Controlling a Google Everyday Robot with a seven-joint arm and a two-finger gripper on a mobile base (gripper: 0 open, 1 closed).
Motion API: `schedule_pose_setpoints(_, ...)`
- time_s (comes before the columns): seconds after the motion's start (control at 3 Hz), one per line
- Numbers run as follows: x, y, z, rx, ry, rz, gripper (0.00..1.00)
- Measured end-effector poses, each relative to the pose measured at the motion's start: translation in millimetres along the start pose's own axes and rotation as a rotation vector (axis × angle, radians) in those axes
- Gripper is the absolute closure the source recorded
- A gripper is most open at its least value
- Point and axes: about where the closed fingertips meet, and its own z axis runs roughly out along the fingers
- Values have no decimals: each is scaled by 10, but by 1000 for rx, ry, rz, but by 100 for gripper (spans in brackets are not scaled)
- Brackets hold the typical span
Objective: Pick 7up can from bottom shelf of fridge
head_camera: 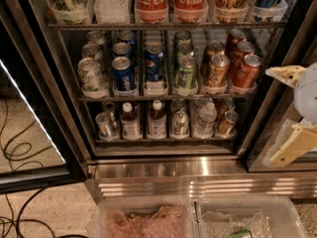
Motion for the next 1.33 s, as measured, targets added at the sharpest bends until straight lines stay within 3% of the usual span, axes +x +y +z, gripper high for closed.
schedule_pose_setpoints(0.33,47,145,382,40,-107,-19,0)
schedule_pose_setpoints(0.67,43,80,787,114,-234,-18,0)
schedule_pose_setpoints(1.0,112,45,1081,173,-362,37,0)
schedule_pose_setpoints(1.33,38,19,1073,185,-416,62,0)
